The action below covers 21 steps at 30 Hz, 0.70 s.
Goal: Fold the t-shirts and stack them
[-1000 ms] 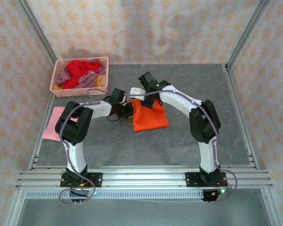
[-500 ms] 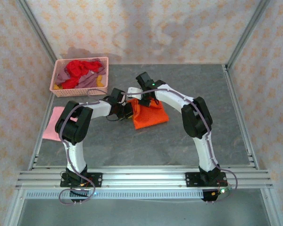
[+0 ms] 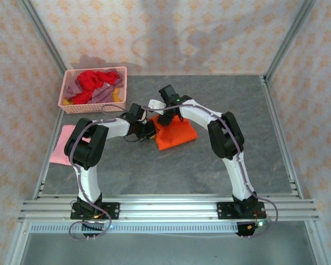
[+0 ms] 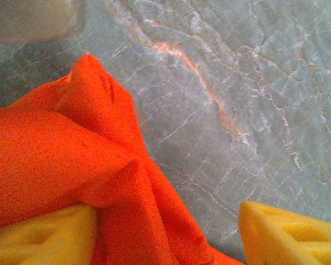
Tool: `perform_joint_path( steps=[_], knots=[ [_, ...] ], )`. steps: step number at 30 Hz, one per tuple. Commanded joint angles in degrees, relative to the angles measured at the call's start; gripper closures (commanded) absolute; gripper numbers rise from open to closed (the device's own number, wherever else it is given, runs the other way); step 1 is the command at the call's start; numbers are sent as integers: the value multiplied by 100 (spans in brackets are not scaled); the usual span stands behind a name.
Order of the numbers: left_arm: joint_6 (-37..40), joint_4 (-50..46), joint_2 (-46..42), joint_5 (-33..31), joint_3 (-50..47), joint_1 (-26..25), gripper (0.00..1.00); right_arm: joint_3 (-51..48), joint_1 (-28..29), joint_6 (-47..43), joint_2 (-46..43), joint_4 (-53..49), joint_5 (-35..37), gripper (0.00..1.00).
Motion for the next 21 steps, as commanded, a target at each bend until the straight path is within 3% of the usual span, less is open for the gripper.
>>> perform_joint_path(
  steps=[1,9,13,17,21],
  knots=[
    [117,-403,206,-239,-258,-1,100,-169,-93,160,-482,288,24,27],
    [-188,-23,-37,-215,-459,17,100,-1152,-383,827,-1432,1016,-328,18],
    [-262,75,-100,-178,-489,12,100,-1720,-524,1624,-1810,1622,-404,17],
    [-299,29,-322,-271,-554,11,74,-2451,-780,3490,-2207,2628,-443,16],
    [-299,-86,-665,-421,-690,11,60,-3119,-1057,5122,-2534,3130,-756,15]
  ],
)
